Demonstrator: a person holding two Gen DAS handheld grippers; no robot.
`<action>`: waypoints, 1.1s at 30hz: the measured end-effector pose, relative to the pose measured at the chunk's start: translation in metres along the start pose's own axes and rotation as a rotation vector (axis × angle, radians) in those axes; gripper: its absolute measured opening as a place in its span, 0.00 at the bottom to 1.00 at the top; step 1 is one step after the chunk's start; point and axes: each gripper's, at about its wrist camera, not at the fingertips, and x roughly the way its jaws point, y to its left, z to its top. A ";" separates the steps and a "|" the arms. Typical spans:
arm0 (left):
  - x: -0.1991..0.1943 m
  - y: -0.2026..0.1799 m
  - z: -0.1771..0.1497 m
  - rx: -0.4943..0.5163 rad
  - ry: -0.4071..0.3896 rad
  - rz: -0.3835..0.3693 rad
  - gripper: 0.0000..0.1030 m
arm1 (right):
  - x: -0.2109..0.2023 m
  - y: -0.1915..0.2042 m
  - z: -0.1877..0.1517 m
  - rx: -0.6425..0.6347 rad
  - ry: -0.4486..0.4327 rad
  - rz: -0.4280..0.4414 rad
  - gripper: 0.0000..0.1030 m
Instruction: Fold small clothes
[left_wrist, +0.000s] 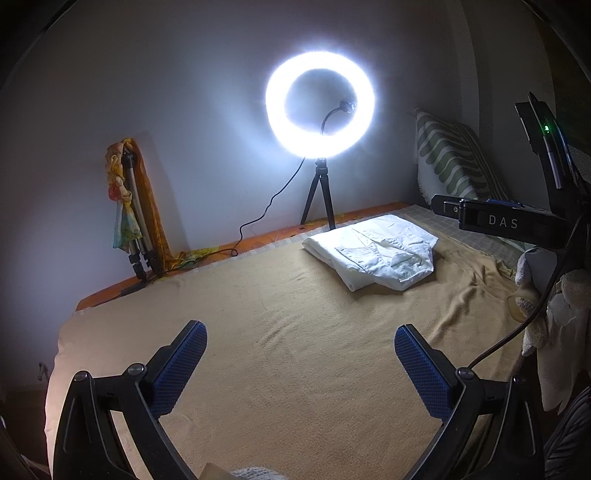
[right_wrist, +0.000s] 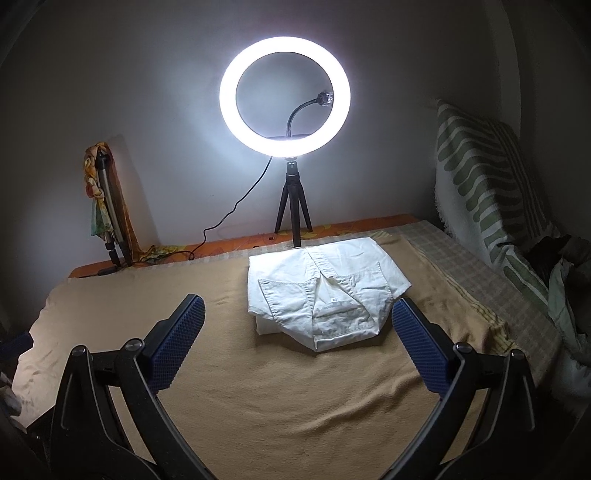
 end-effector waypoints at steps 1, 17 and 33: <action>-0.001 0.000 0.000 0.000 -0.001 0.001 1.00 | 0.000 0.001 0.000 -0.003 0.000 0.000 1.00; -0.005 0.003 0.001 -0.003 -0.007 0.003 1.00 | 0.001 0.008 -0.001 -0.016 0.002 0.014 1.00; -0.005 0.008 0.000 -0.011 0.002 0.018 1.00 | 0.009 0.010 -0.003 -0.025 0.019 0.029 1.00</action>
